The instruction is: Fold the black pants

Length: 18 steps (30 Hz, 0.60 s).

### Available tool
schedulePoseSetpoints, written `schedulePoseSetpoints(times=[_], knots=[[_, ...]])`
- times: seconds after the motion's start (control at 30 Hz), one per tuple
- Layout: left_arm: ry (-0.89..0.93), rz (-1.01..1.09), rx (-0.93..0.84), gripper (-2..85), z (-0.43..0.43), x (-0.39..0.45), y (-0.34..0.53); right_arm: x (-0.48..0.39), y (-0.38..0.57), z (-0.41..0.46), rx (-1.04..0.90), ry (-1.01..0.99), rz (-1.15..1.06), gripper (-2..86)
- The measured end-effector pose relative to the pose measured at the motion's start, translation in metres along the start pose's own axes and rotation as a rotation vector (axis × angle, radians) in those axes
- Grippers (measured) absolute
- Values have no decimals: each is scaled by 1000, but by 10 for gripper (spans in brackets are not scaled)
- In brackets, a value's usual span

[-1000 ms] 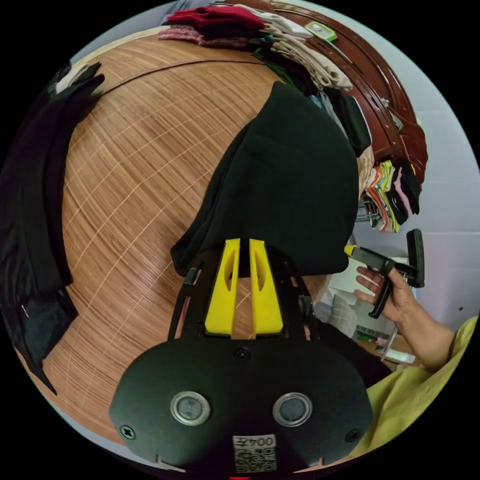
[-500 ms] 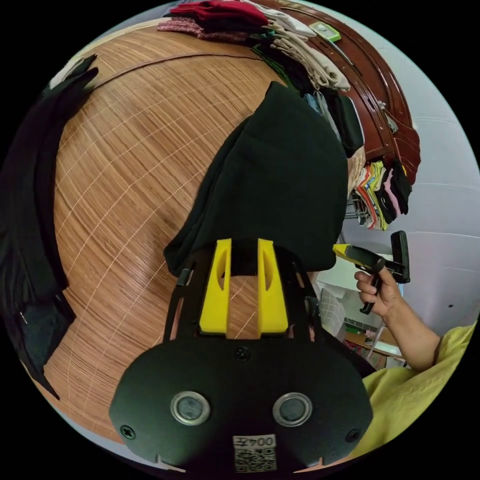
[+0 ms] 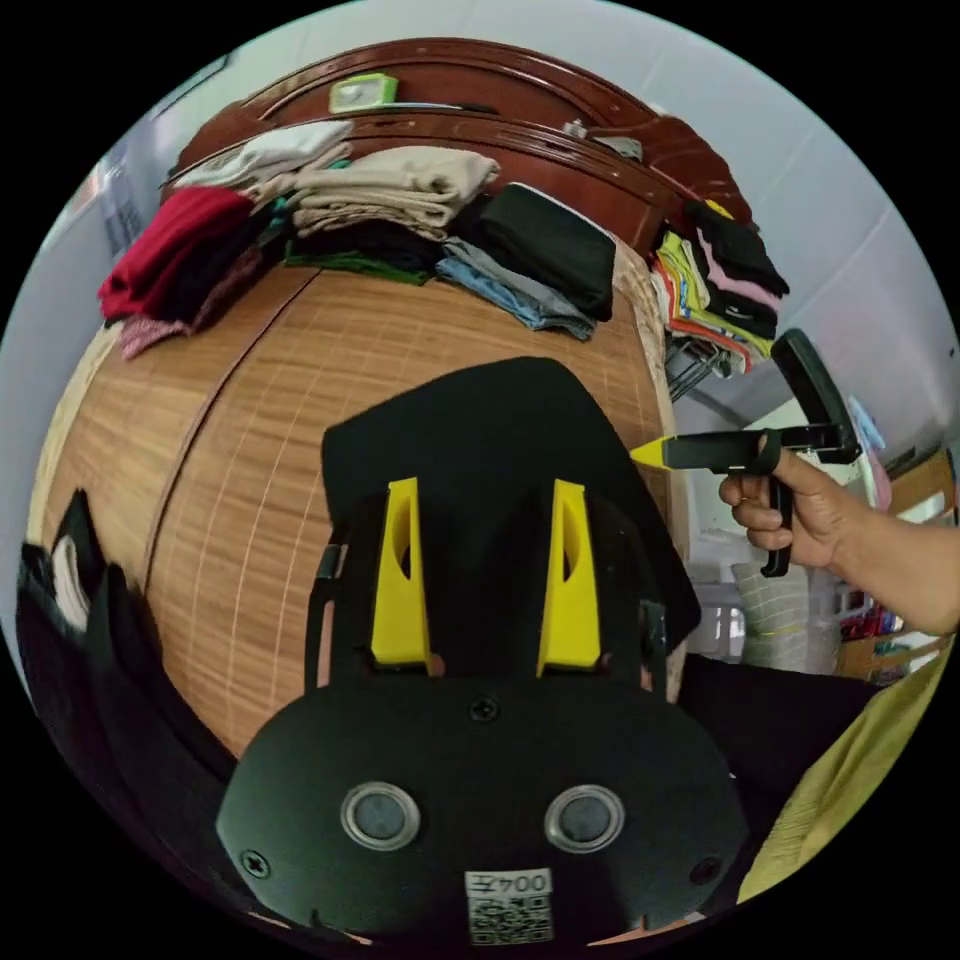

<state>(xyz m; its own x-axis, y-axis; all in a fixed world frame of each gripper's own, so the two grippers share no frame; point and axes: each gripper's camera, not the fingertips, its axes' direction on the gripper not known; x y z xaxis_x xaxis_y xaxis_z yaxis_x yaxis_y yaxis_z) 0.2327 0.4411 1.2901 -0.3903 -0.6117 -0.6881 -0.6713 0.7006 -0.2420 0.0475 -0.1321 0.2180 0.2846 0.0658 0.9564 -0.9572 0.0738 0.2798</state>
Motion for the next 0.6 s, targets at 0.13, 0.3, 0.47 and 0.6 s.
schedulePoseSetpoints(times=[0.13,0.3,0.47,0.6], knots=[[-36,67,-138,182,45,7,-47,9,-24,18,-90,91,-14,59],[-66,20,-211,174,82,-1,-58,29,-41,33,-171,106,7,41],[-149,17,-189,172,91,3,-62,42,-54,31,-230,74,-20,42],[-62,-15,-152,178,71,-14,-66,61,-52,2,-188,-128,-2,74]])
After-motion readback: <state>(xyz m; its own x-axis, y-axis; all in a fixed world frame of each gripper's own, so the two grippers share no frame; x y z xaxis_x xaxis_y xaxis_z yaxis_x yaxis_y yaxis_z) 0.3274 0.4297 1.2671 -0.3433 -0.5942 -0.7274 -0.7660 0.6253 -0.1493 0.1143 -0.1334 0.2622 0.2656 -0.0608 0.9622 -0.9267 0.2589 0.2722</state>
